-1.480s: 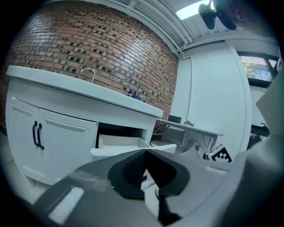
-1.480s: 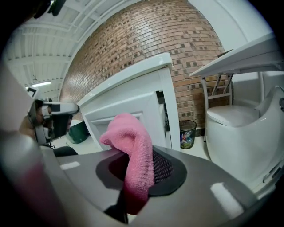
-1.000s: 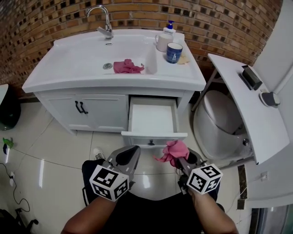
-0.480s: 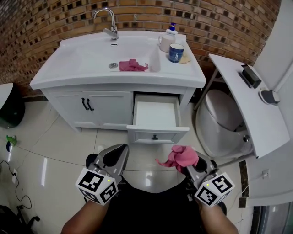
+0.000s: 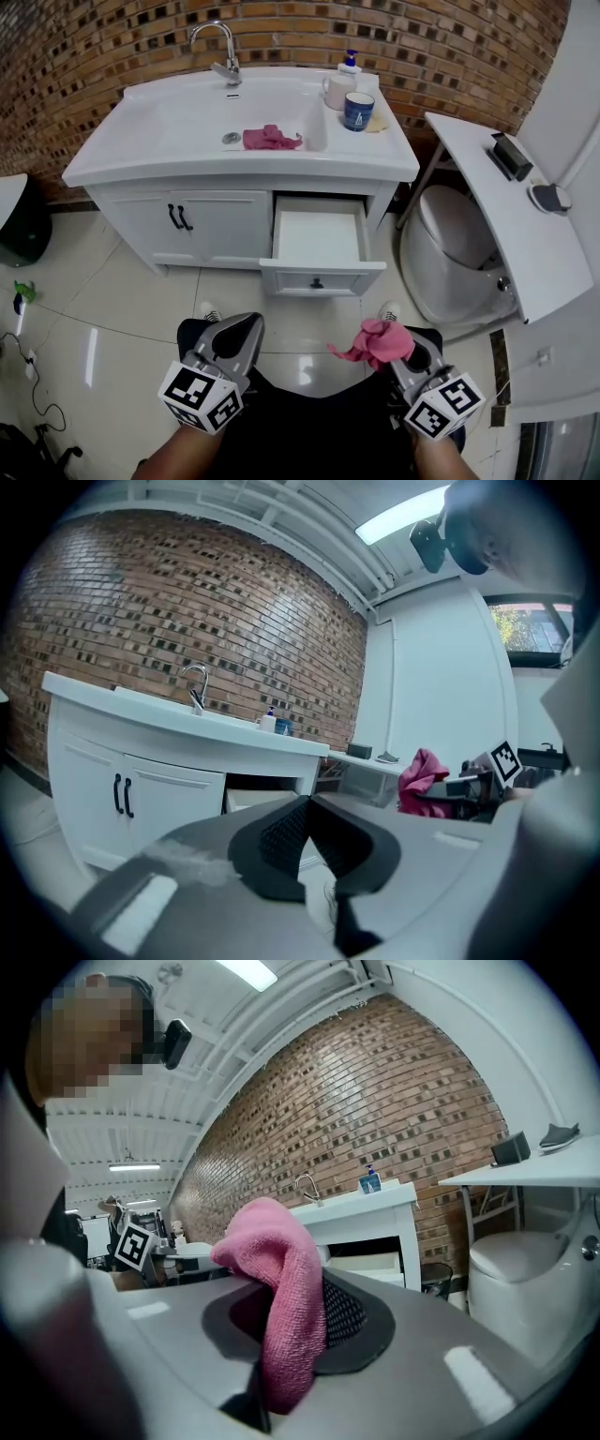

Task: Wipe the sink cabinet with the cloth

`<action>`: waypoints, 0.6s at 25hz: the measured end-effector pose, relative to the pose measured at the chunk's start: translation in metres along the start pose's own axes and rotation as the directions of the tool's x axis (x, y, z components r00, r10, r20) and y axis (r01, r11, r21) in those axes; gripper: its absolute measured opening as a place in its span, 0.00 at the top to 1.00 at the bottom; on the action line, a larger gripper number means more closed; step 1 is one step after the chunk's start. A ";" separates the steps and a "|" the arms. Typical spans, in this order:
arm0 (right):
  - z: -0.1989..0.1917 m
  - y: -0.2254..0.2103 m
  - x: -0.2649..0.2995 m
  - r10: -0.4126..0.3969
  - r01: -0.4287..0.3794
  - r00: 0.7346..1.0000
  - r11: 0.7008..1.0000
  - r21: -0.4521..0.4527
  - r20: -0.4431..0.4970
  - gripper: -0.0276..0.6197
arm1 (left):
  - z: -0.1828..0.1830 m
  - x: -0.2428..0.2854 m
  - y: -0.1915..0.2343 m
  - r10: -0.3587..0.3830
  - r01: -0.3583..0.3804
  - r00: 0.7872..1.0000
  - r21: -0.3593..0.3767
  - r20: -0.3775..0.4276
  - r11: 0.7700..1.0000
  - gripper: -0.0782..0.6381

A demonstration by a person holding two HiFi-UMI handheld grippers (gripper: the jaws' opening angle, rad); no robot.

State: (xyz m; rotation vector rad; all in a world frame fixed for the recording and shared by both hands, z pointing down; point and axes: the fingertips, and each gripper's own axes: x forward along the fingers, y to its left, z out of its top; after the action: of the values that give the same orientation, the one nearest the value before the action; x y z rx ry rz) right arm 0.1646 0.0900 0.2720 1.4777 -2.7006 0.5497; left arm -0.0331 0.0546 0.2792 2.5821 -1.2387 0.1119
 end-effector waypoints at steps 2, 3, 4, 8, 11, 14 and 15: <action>-0.005 -0.004 0.001 -0.003 0.003 1.000 1.000 0.020 -0.014 0.83 | 0.003 0.004 -0.001 -0.009 0.009 1.000 -0.002 -0.003 1.000 0.88; -0.007 -0.005 0.002 -0.004 0.004 1.000 1.000 0.028 -0.019 0.83 | 0.003 0.006 -0.002 -0.012 0.012 1.000 -0.005 -0.004 1.000 0.88; -0.008 -0.006 0.003 -0.004 0.005 1.000 0.999 0.032 -0.022 0.83 | 0.002 0.008 -0.002 -0.015 0.015 1.000 -0.008 -0.006 1.000 0.88; -0.007 -0.008 0.004 -0.007 0.007 1.000 1.000 0.024 -0.025 0.83 | -0.002 0.013 -0.005 -0.031 0.031 0.999 -0.007 -0.017 0.999 0.88; -0.008 -0.009 0.004 -0.012 0.012 1.000 1.000 0.022 -0.025 0.83 | -0.001 0.013 -0.005 -0.032 0.031 0.999 -0.007 -0.020 0.999 0.88; -0.010 -0.010 0.005 -0.016 0.016 1.000 1.000 0.023 -0.025 0.83 | -0.002 0.014 -0.005 -0.033 0.033 0.999 -0.006 -0.021 0.999 0.88; -0.010 -0.009 0.005 -0.015 0.016 1.000 1.000 0.023 -0.026 0.83 | -0.002 0.014 -0.005 -0.036 0.036 0.999 -0.004 -0.021 0.999 0.88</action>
State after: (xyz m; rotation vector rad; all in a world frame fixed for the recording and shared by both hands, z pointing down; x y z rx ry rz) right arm 0.1679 0.0847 0.2852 1.4850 -2.6700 0.5969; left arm -0.0199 0.0475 0.2829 2.5917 -1.1834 0.1294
